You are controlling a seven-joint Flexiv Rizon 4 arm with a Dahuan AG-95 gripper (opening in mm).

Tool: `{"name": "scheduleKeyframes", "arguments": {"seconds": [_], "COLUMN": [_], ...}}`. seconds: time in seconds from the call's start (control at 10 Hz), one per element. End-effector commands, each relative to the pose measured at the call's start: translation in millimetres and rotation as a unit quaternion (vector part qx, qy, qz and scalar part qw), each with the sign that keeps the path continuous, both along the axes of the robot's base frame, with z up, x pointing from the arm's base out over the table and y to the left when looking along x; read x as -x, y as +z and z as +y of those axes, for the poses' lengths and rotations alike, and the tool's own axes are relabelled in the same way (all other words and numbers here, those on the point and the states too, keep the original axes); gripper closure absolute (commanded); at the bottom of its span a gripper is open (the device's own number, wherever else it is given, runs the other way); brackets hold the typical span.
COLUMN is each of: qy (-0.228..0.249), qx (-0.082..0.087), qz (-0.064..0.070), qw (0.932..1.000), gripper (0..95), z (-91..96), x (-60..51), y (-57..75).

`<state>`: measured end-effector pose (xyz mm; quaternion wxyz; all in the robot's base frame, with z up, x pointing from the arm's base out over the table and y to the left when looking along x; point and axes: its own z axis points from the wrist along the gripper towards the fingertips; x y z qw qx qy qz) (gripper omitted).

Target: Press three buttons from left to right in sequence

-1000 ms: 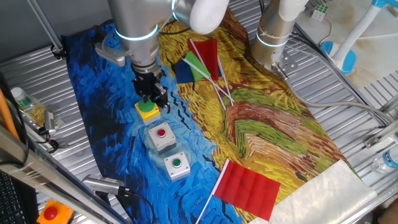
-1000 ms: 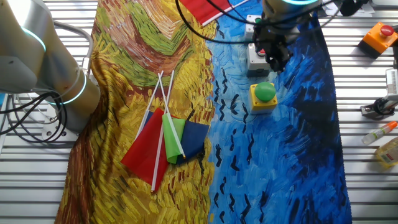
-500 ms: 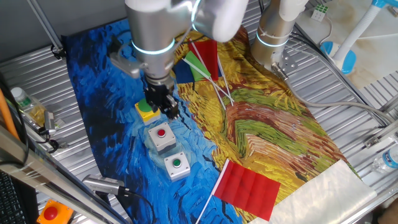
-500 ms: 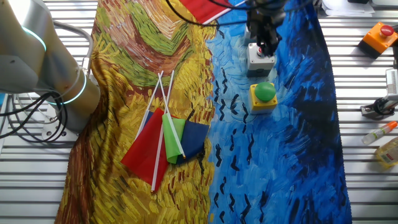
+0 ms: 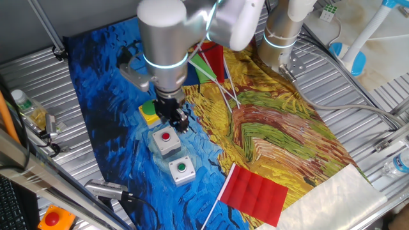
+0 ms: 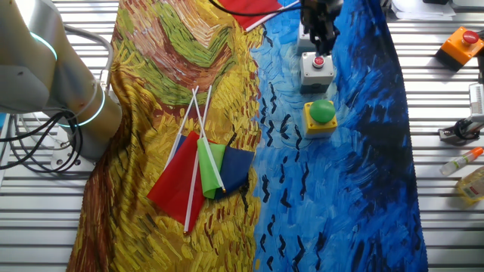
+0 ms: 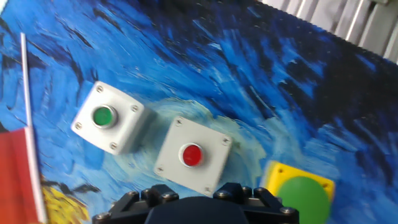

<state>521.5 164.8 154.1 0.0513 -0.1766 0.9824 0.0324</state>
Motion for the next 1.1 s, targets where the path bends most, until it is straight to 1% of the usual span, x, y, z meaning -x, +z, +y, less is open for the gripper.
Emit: {"name": "scheduleKeyframes", "arguments": {"seconds": [0.1, 0.2, 0.5, 0.6, 0.7, 1.0, 1.1], "qy": [-0.002, -0.002, -0.011, -0.014, -0.015, -0.019, -0.019], "qx": [0.004, 0.003, 0.003, 0.003, 0.004, 0.006, 0.006], "qz": [0.001, 0.0, -0.003, -0.004, -0.003, 0.001, 0.001], "qw": [1.0, 1.0, 0.9999, 0.9999, 0.9999, 0.9998, 0.9998], "gripper": [38.0, 38.0, 38.0, 38.0, 38.0, 38.0, 38.0], "z": [1.3, 0.9, 3.8, 5.8, 6.3, 11.2, 12.2], "x": [6.9, 11.4, 18.7, 18.7, 16.7, 3.0, 1.7], "y": [4.1, 3.5, -0.3, -0.9, -0.3, 3.1, 3.0]}}
